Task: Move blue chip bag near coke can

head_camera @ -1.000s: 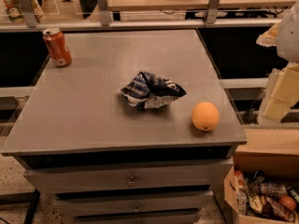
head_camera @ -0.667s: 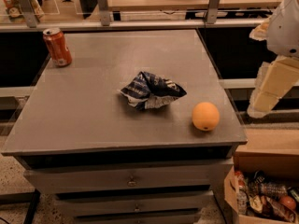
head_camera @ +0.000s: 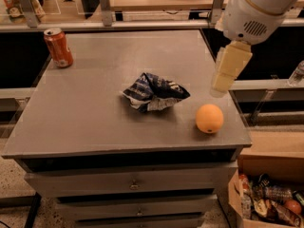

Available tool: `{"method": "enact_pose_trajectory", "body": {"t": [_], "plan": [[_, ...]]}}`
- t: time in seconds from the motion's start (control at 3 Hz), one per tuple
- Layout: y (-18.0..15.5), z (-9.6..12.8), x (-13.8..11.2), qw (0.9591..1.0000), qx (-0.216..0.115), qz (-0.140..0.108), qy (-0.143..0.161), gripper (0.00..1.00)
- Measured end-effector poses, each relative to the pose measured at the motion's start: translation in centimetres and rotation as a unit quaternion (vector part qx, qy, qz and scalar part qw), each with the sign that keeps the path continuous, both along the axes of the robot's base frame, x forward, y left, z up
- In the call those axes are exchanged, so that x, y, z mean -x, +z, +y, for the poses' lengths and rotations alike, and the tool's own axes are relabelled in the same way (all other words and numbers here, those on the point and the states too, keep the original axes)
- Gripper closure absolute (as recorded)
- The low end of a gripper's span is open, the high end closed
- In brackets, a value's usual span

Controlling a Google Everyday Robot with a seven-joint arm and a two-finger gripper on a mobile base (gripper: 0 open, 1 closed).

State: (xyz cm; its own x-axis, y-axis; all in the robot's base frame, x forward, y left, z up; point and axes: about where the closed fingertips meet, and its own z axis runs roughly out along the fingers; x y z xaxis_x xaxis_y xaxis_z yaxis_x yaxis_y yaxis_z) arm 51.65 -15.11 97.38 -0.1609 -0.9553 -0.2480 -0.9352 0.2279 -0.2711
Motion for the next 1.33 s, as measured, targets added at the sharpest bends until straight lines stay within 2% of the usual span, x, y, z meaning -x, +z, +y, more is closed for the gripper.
{"method": "enact_pose_trajectory", "body": {"t": [0.67,1.0,1.33], "plan": [[-2.8,5.0,-0.6,0.9983,-0.014,0.043,0.036,0.00],[-5.7,6.6,-0.5,0.9967,-0.023,0.069,0.038,0.00],[-7.4,7.5,-0.8,0.9961,-0.029,0.074,0.039,0.00]]}}
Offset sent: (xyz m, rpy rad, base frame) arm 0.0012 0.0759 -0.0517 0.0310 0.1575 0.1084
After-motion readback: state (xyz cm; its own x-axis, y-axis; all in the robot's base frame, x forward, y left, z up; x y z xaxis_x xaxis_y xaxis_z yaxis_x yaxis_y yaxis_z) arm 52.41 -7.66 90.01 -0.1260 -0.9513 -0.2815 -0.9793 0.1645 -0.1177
